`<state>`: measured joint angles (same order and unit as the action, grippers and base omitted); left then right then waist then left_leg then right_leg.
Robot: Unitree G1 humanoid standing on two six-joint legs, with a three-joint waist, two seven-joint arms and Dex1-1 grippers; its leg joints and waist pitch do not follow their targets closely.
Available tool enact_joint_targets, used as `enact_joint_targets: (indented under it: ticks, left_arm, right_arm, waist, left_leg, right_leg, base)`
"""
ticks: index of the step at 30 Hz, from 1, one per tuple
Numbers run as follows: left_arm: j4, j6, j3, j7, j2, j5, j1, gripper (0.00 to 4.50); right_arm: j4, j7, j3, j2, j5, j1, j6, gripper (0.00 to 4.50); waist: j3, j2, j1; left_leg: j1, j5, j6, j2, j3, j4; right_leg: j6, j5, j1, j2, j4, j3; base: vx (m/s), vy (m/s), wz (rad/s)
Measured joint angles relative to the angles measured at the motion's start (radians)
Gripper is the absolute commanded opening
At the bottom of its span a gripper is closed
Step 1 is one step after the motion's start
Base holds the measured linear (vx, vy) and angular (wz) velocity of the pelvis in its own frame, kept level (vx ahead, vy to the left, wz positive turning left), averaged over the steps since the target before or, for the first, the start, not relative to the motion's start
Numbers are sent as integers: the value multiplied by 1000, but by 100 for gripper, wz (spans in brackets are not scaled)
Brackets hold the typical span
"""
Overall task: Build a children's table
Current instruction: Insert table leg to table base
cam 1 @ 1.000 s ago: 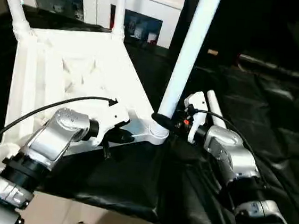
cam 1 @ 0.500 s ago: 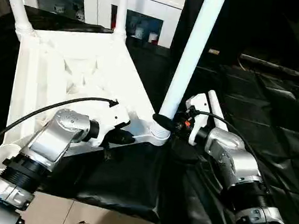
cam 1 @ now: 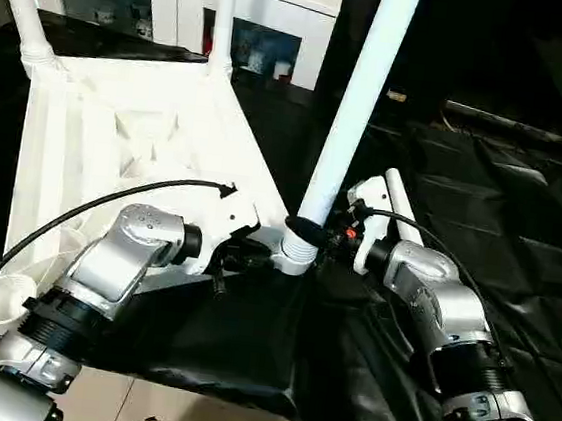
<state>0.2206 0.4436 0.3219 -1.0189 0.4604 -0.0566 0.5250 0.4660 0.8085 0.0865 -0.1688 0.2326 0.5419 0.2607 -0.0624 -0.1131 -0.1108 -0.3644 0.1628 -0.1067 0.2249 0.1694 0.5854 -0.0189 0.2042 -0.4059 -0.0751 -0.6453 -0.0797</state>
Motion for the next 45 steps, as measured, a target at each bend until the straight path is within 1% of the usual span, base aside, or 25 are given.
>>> enact_joint_targets:
  ticks: [2, 3, 4, 7, 13, 18, 20, 23, 24, 25, 28, 29, 30, 33, 35, 42, 45]
  left_arm:
    - [0, 3, 1, 13, 0, 10, 0, 95]
    - [0, 7, 0, 21, 0, 12, 1, 113]
    - [0, 11, 0, 25, 0, 13, 3, 113]
    - [2, 23, -4, 44, 3, 22, 3, 148]
    - [-1, 43, -9, 50, 14, 29, 3, 153]
    - [-3, 52, 7, 41, 28, 35, 2, 153]
    - [-3, 69, 9, 39, 27, 34, -1, 115]
    - [-2, 87, 9, 44, 22, 35, 0, 109]
    - [-2, 88, 9, 43, 22, 35, 1, 95]
    - [-2, 91, 9, 42, 22, 35, 1, 70]
    - [-3, 94, 12, 36, 23, 34, 3, 70]
    - [-3, 94, 11, 37, 21, 33, 3, 43]
    - [-3, 94, 11, 40, 21, 33, 3, 29]
    - [-3, 93, 11, 38, 19, 32, 3, 21]
    - [-3, 93, 11, 38, 19, 32, 3, 4]
    - [-17, 88, 12, 16, 38, 31, -5, 0]
    - [-20, 85, 13, 11, 46, 32, -7, 0]
  right_arm:
    - [0, 0, 1, 0, 0, 0, 0, 189]
    - [0, 0, 1, 0, 0, 0, 0, 189]
    - [0, 0, 1, 0, 0, 0, 0, 189]
    - [3, 0, 1, 0, 0, 0, 0, 189]
    - [7, -1, 1, 0, 0, 3, 0, 189]
    - [8, -1, 1, 1, 0, 3, 0, 189]
    - [8, -2, 1, 1, 0, 3, -1, 189]
    - [9, -2, 1, 1, -1, 3, -1, 189]
    - [9, -2, 1, 1, -2, 3, -2, 189]
    - [10, -2, 1, 1, -2, 3, -3, 189]
    - [11, -3, 1, 2, -7, 3, -9, 189]
    - [12, -4, 1, 2, -8, 4, -10, 189]
    - [12, -4, 1, 2, -8, 4, -10, 189]
    - [18, -3, 1, 2, -9, 7, -15, 189]
    - [22, -2, 2, 3, -10, 7, -21, 189]
    - [66, 2, 13, 10, -17, 38, -30, 189]
    - [95, 9, 22, 14, -28, 61, -29, 188]
  waist:
    - [0, 0, 0]
    - [0, 0, 0]
    - [0, -1, 0]
    - [0, -1, 0]
    - [0, -1, -1]
    - [0, -1, -1]
    - [0, -1, -1]
    - [0, -1, -1]
    - [0, -1, -1]
    - [0, -1, -1]
    - [0, -1, -1]
    - [0, -1, -1]
    - [0, -1, -1]
    - [0, -1, -1]
    - [0, -1, -1]
    - [1, -1, 1]
    - [2, -3, 7]
  left_leg:
    - [0, 0, 0, 0, 0, 0]
    - [1, 0, 0, 0, 0, 0]
    - [1, 0, 0, 0, 0, 0]
    - [0, 0, 0, 0, 0, 1]
    - [0, 0, 0, 0, 0, 0]
    - [0, 0, 0, 0, 0, 1]
    - [0, 0, 0, 0, 0, 1]
    - [0, 0, 0, 0, 0, 0]
    - [0, 0, 0, 0, 0, 0]
    - [0, 0, 0, 0, 0, 0]
    - [0, 0, 0, 0, 0, 1]
    - [0, 0, 0, 0, 0, 1]
    - [0, 0, 0, 0, 0, 1]
    - [1, 0, 0, 0, 0, 1]
    - [1, 0, 0, 0, 0, 1]
    - [1, 0, 0, 0, 0, 1]
    - [1, 0, 0, 0, 0, 1]
  right_leg:
    - [0, 0, 0, 0, 0, 0]
    - [0, 0, 0, 0, 0, 0]
    - [0, 0, 0, 0, 0, 0]
    - [0, 0, 0, 0, -1, 0]
    - [0, 0, 0, 0, 0, 0]
    - [0, 0, 0, 0, 0, 0]
    - [0, 0, 0, 0, 0, 0]
    - [0, 0, 0, 0, 0, 0]
    - [0, 0, 0, 0, 0, 0]
    - [0, 0, 0, 0, 0, 0]
    - [0, 0, 0, 0, 0, 1]
    - [0, 0, 0, 0, 0, 1]
    - [0, 0, 0, 0, 0, 1]
    - [0, -1, 0, 0, -1, 1]
    - [0, -1, 0, 0, -1, 1]
    - [0, -1, 0, 0, -1, 1]
    - [0, -1, 0, 0, -1, 1]
  base:
    - [0, 0, 0]
    - [0, 0, 0]
    - [0, 0, 0]
    - [0, 0, 0]
    - [0, 0, 0]
    - [0, 0, 0]
    - [0, 0, 0]
    - [0, 0, 0]
    - [0, 0, 0]
    - [0, 0, 0]
    - [0, 0, 0]
    - [0, 0, 0]
    - [0, 0, 0]
    - [0, 0, 0]
    - [0, 0, 0]
    - [0, 0, 0]
    - [0, 0, 0]
